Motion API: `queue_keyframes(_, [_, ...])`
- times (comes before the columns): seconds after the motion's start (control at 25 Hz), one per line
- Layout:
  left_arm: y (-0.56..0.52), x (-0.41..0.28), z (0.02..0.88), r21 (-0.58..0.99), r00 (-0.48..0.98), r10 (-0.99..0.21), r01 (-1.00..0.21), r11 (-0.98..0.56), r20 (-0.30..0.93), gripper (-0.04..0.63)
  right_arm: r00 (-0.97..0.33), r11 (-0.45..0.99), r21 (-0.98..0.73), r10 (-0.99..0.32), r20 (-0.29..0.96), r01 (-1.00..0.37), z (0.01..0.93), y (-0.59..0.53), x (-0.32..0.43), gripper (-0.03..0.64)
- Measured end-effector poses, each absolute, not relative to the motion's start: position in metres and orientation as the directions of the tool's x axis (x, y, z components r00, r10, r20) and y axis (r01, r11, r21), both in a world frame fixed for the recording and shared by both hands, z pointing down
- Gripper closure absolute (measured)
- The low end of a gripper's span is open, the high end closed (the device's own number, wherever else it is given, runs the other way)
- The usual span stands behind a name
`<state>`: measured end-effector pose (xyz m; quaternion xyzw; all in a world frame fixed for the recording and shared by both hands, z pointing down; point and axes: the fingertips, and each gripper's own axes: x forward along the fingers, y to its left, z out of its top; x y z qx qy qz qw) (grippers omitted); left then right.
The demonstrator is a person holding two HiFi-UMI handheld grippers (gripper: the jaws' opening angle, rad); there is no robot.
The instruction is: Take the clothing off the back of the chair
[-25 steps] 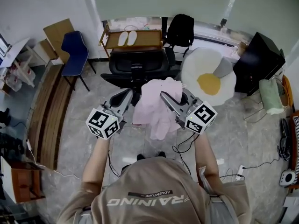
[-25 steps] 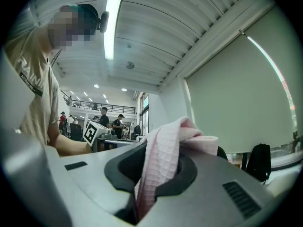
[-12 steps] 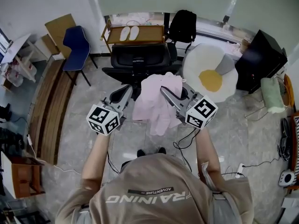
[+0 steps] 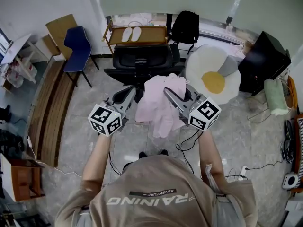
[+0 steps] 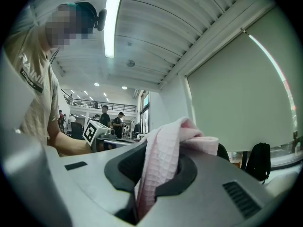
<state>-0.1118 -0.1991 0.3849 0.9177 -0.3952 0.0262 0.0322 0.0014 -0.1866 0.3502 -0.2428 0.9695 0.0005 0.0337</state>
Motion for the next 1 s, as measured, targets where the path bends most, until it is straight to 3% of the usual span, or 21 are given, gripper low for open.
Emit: queue_keyframes(1.0, [-0.212,-0.116,0.393,0.046,0.713,-0.697,-0.7,-0.712,0.07,0.574,-0.855,0.858,-0.019,-0.512,-0.08,-0.513,0.351,-0.187,0.006,0.56])
